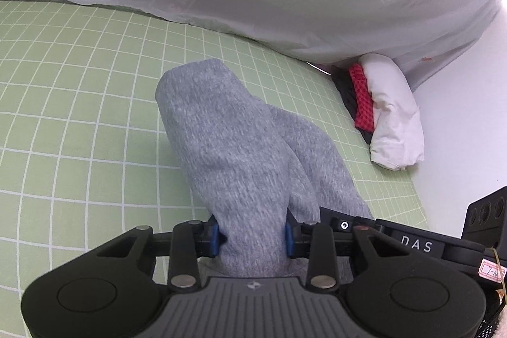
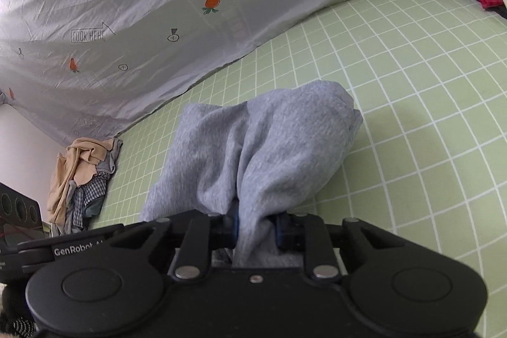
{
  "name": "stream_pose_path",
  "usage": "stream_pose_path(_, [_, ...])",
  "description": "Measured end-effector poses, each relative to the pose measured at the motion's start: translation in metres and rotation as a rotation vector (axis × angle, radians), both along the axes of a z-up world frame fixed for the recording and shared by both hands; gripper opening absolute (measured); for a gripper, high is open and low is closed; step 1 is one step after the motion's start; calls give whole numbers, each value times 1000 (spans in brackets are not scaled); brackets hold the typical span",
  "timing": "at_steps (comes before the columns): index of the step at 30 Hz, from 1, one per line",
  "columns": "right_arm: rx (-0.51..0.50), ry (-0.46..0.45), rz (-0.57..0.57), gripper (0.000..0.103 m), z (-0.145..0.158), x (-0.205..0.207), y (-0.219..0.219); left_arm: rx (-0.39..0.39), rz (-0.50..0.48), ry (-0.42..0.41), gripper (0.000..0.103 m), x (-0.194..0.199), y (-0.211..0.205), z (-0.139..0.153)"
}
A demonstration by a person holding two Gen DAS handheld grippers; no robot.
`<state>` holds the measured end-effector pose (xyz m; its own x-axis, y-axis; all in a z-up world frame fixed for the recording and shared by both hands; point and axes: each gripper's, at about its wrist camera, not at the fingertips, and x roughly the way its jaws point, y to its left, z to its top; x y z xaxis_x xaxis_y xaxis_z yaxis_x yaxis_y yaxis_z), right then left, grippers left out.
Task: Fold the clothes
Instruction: 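Carry the folded sweatpants with both grippers onto the white clothes stack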
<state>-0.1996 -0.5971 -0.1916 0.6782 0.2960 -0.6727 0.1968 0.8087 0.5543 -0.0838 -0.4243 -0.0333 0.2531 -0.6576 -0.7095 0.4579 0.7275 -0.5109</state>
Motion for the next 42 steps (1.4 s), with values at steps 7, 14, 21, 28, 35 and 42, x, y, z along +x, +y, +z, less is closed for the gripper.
stream_pose_path(7, [-20,41,-72,21,8,-44,18,2,-68,22,37,-34,13,-4])
stream_pose_path(14, [-51,114,-141,21,4,-82,33,-9,-134,71,37,-59,14,-16])
stream_pose_path(21, [-37,101,-204,21,7,-116,6,-12,-173,52,37,-85,-16,-10])
stream_pose_path(28, [-6,36,-147,21,1,-115,-67,10,-114,-34,37,-103,-91,4])
stream_pose_path(35, [10,-89,-123,21,21,-108,-201,-53,-98,-134,37,-111,-217,34])
stream_pose_path(42, [-21,-260,-211,21,73,-95,-334,-206,-122,-224,37,-84,-350,86])
